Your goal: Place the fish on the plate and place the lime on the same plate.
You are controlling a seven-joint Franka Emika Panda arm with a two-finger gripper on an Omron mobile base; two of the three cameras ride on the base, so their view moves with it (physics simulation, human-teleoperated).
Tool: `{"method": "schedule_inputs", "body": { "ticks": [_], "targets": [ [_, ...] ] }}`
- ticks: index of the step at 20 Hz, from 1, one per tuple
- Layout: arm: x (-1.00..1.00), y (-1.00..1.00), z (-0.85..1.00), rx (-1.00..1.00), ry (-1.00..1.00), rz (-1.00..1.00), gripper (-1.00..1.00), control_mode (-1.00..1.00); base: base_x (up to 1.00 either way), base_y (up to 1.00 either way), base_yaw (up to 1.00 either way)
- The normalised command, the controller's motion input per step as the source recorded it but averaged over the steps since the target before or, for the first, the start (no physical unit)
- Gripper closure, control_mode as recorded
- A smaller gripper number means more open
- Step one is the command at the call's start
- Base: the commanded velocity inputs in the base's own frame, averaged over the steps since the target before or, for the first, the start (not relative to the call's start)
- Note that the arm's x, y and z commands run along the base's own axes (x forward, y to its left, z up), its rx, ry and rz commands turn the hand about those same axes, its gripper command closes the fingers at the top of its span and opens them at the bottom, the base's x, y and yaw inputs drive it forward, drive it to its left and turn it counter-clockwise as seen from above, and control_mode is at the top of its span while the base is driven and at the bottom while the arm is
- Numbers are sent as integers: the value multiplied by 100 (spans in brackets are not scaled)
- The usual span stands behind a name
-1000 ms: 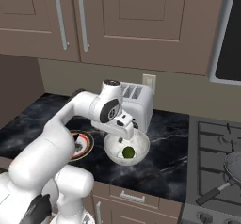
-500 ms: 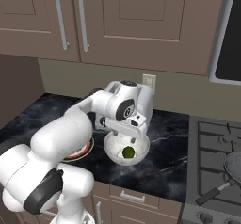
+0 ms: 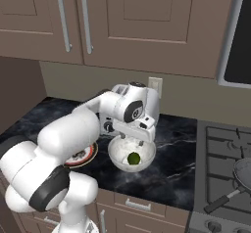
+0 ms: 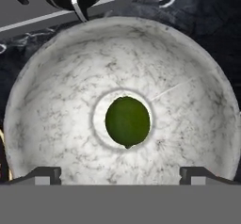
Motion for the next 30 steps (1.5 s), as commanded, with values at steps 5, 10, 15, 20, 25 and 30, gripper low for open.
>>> {"method": "schedule_inputs", "body": {
  "ticks": [5, 10, 15, 20, 25, 30],
  "targets": [
    [0, 0, -34, 0, -1, 0, -100, -100, 0, 0, 0],
    [0, 0, -11, 0, -1, 0, -100, -100, 0, 0, 0],
    [0, 0, -32, 0, 0, 0, -100, -100, 0, 0, 0],
    [0, 0, -29, 0, 0, 0, -100, -100, 0, 0, 0],
    [0, 0, -20, 0, 3, 0, -100, -100, 0, 0, 0],
    [0, 0, -13, 0, 6, 0, -100, -100, 0, 0, 0]
  ]
}}
